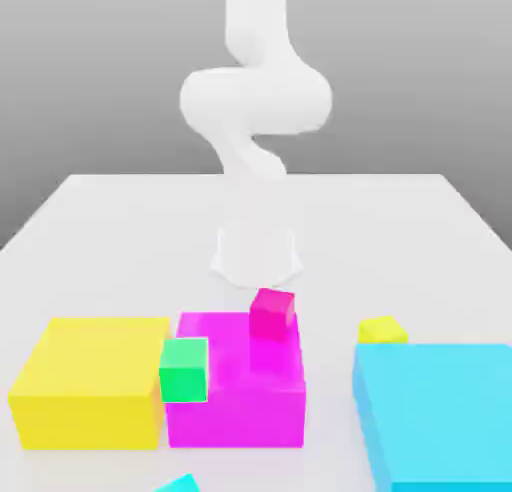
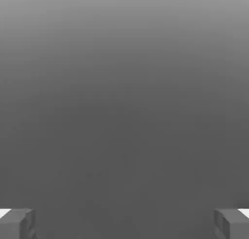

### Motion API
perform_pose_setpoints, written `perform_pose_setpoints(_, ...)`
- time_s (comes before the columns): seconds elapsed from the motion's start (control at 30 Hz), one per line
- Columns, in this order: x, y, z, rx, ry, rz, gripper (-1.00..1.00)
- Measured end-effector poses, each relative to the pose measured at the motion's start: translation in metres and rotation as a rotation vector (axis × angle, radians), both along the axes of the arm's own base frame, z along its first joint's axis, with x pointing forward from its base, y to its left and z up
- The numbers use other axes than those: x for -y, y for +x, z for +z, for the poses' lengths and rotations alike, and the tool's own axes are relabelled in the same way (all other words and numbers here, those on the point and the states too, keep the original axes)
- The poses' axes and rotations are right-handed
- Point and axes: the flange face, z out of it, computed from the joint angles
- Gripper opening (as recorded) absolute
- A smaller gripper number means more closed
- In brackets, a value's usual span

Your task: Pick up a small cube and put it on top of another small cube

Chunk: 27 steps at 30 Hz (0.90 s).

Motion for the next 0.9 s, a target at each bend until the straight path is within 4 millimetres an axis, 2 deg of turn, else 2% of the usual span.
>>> perform_pose_setpoints(0.23, 0.016, 0.081, -0.094, -0.172, -0.053, 0.113, 0.00)
perform_pose_setpoints(0.47, 0.031, 0.137, -0.204, -0.337, -0.100, 0.224, 0.00)
perform_pose_setpoints(0.7, 0.049, 0.165, -0.326, -0.500, -0.146, 0.334, 0.00)
perform_pose_setpoints(0.9, 0.064, 0.166, -0.432, -0.641, -0.185, 0.436, 0.00)
